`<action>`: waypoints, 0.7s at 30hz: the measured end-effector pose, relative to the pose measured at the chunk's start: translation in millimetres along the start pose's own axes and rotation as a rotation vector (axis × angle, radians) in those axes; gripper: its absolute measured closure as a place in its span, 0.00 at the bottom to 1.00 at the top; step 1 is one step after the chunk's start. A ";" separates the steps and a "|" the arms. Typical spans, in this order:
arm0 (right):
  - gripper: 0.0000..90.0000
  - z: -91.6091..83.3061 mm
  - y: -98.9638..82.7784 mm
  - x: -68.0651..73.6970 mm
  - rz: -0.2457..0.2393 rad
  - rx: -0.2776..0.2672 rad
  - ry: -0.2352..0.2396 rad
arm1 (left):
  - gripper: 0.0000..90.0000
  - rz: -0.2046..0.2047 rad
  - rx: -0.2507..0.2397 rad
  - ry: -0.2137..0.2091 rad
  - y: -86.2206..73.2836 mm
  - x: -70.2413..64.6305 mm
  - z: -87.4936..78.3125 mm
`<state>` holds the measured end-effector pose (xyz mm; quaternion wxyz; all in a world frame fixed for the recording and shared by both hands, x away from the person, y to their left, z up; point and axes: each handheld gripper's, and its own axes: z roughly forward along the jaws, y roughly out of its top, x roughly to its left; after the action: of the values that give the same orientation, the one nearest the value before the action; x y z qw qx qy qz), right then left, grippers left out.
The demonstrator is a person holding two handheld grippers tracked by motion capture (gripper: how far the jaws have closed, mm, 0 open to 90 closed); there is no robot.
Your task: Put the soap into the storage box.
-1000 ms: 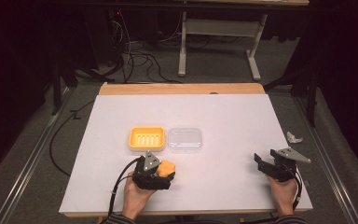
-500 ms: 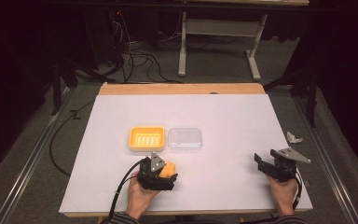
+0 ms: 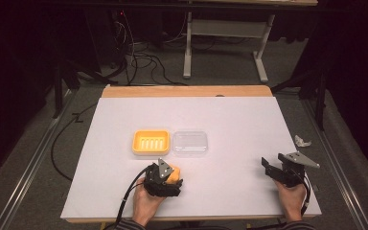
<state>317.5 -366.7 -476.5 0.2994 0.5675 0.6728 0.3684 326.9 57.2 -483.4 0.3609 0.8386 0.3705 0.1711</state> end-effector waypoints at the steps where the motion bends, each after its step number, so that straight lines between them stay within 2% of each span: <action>1: 0.32 0.0 0.0 0.0 0.000 0.000 0.000 | 0.22 0.000 0.000 0.000 0.0 0.0 0.0; 5: 0.32 -0.1 -0.1 0.2 0.002 0.000 0.000 | 0.25 -0.005 -0.003 -0.008 0.5 0.1 1.0; 9: 0.32 -0.5 -0.2 0.3 0.003 -0.001 0.000 | 0.29 -0.008 -0.004 0.003 0.5 0.9 0.3; 21: 0.32 -0.5 -0.2 0.5 0.003 -0.002 0.001 | 0.30 -0.001 -0.004 -0.006 0.7 1.7 0.2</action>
<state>317.0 -366.3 -476.4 0.2990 0.5681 0.6716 0.3700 328.5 58.1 -483.0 0.3636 0.8381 0.3697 0.1693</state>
